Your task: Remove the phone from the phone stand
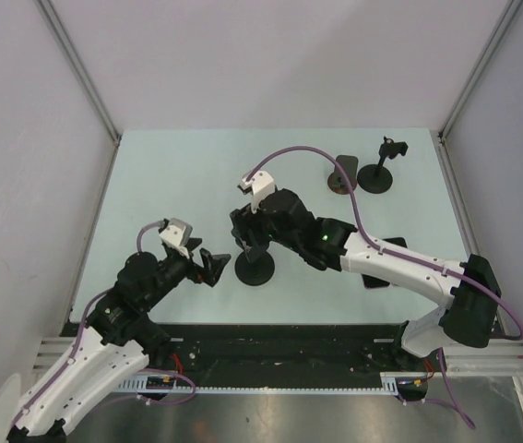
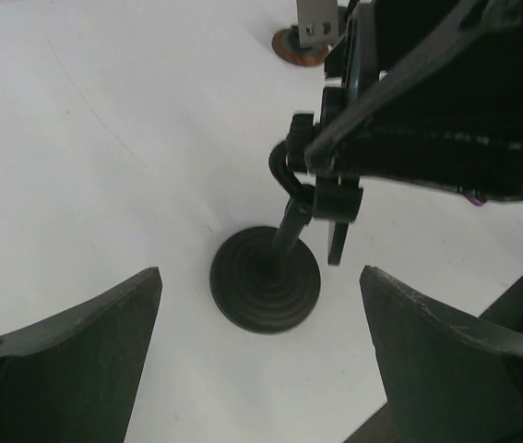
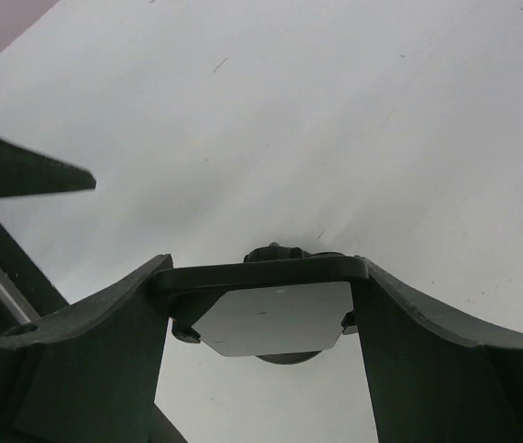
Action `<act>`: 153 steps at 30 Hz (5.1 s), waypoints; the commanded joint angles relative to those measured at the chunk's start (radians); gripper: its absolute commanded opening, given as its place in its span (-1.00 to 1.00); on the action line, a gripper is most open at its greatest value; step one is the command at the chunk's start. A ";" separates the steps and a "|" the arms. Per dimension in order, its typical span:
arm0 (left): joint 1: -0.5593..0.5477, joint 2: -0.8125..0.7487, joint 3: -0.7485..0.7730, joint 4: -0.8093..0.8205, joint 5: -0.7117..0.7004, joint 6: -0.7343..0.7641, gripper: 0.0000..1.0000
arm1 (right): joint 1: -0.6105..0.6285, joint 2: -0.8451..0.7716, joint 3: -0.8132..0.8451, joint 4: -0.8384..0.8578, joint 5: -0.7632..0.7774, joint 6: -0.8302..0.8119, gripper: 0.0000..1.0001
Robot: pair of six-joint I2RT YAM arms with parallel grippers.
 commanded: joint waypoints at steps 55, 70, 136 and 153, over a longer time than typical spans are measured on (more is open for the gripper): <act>0.055 0.242 -0.100 0.441 0.244 -0.144 -0.99 | -0.088 -0.128 -0.037 -0.077 -0.048 -0.019 -1.00; 0.240 0.275 -0.077 0.409 0.482 -0.142 -0.99 | -0.136 -0.127 -0.041 -0.084 -0.166 -0.025 -1.00; 0.210 0.024 -0.003 0.203 0.011 0.106 1.00 | -0.410 -0.097 -0.101 -0.666 -0.203 0.126 -1.00; 0.210 0.022 -0.023 0.206 -0.105 0.148 1.00 | -0.492 0.315 -0.100 -0.503 -0.002 0.161 -0.96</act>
